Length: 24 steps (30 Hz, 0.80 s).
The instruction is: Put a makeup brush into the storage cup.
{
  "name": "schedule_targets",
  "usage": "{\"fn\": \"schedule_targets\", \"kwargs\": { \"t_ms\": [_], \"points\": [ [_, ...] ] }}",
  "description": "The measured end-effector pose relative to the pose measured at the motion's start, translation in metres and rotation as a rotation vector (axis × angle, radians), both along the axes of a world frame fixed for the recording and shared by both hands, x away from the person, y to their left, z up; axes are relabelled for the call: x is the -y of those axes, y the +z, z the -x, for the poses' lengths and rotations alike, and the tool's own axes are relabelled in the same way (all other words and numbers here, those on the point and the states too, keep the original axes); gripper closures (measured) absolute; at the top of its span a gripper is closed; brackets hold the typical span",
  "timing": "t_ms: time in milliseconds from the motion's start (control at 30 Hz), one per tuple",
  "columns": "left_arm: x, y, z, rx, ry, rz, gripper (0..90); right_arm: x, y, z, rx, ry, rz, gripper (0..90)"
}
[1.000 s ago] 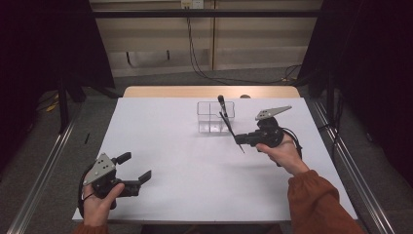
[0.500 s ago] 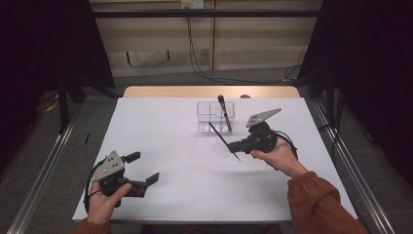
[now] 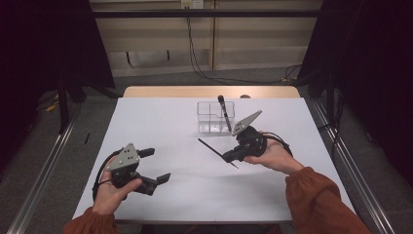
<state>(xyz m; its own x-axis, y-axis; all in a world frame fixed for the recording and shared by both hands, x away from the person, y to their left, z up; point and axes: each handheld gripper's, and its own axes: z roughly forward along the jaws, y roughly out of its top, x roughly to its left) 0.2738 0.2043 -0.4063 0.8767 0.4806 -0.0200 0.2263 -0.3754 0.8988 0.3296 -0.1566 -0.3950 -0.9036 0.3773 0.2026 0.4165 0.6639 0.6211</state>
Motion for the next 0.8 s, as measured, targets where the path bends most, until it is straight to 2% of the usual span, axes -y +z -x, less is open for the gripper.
{"fn": "schedule_targets", "kwargs": {
  "t_ms": [67,133,167,233,400,500,533,600,700,800],
  "points": [
    [0.003,0.001,-0.002,0.005,-0.013,-0.014,2.8,-0.005,0.001,0.001,0.000,0.025,0.019,86.1],
    [0.007,0.004,-0.005,-0.008,-0.029,-0.037,2.8,-0.010,0.001,0.001,-0.001,0.044,0.041,86.1],
    [0.009,0.005,-0.006,-0.008,-0.027,-0.033,3.0,-0.013,0.002,0.002,-0.011,0.051,0.055,86.1],
    [0.013,0.007,-0.007,0.001,-0.044,-0.054,3.0,-0.016,0.002,0.002,-0.010,0.074,0.065,86.1],
    [0.023,0.012,-0.010,-0.009,-0.071,-0.087,3.1,-0.020,0.002,0.003,-0.029,0.107,0.100,86.2],
    [0.029,0.016,-0.012,0.003,-0.092,-0.116,3.7,-0.023,0.002,0.005,-0.030,0.129,0.133,86.1],
    [0.031,0.016,-0.012,-0.002,-0.097,-0.108,3.7,-0.024,0.002,0.006,-0.037,0.135,0.141,86.1],
    [0.035,0.018,-0.011,-0.003,-0.134,-0.131,3.7,-0.025,0.002,0.007,-0.036,0.148,0.153,86.1],
    [0.042,0.019,-0.008,-0.005,-0.160,-0.145,3.8,-0.026,0.003,0.007,-0.044,0.152,0.171,86.1],
    [0.046,0.018,-0.009,-0.027,-0.170,-0.165,3.8,-0.027,0.003,0.007,-0.048,0.168,0.190,86.1]
  ]
}}
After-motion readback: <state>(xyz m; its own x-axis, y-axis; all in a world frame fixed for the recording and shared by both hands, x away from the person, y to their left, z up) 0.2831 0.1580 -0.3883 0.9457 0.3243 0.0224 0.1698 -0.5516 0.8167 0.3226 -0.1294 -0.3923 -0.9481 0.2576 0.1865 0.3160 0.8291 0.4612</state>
